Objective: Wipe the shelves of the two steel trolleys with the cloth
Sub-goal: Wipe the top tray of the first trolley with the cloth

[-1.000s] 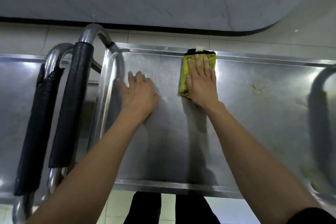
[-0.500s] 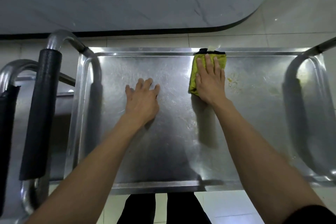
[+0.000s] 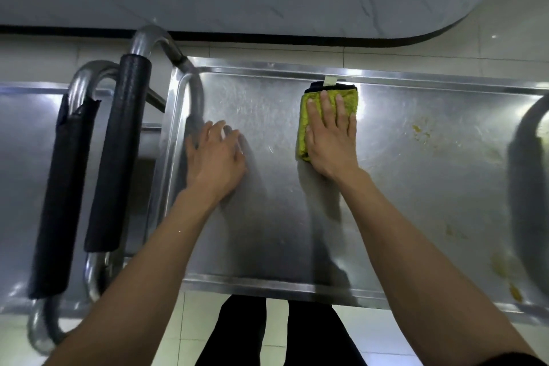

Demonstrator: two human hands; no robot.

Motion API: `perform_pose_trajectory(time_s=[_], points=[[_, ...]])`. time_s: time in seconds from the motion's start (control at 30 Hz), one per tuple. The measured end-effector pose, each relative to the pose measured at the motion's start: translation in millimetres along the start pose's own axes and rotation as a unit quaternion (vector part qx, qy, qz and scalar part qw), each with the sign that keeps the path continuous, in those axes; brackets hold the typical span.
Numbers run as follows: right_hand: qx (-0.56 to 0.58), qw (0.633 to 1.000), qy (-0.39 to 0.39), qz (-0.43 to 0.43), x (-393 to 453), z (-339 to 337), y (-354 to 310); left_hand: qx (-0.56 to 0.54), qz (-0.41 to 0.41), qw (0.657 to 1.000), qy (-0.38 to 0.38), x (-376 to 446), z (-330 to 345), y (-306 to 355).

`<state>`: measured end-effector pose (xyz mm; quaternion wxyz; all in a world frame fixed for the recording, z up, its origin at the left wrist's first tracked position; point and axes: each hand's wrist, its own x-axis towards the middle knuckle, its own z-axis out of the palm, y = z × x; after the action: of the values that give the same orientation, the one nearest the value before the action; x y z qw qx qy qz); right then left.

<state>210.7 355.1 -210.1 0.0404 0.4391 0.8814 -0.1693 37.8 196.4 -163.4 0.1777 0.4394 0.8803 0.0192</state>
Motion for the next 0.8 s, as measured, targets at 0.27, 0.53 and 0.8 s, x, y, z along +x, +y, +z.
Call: perform_pose_trajectory(time_s=[0.27,0.53,0.8], points=[[-0.012,0.997,-0.025,-0.076,-1,28,-89,-0.021,-0.069,0.997,-0.004,-26,-7,-46],[-0.026,0.989,-0.030,-0.140,-2,50,-161,-0.056,-0.132,0.990,0.017,-47,-4,-88],[-0.029,0.983,-0.041,-0.176,5,62,-200,-0.147,-0.154,0.976,0.052,-56,5,-117]])
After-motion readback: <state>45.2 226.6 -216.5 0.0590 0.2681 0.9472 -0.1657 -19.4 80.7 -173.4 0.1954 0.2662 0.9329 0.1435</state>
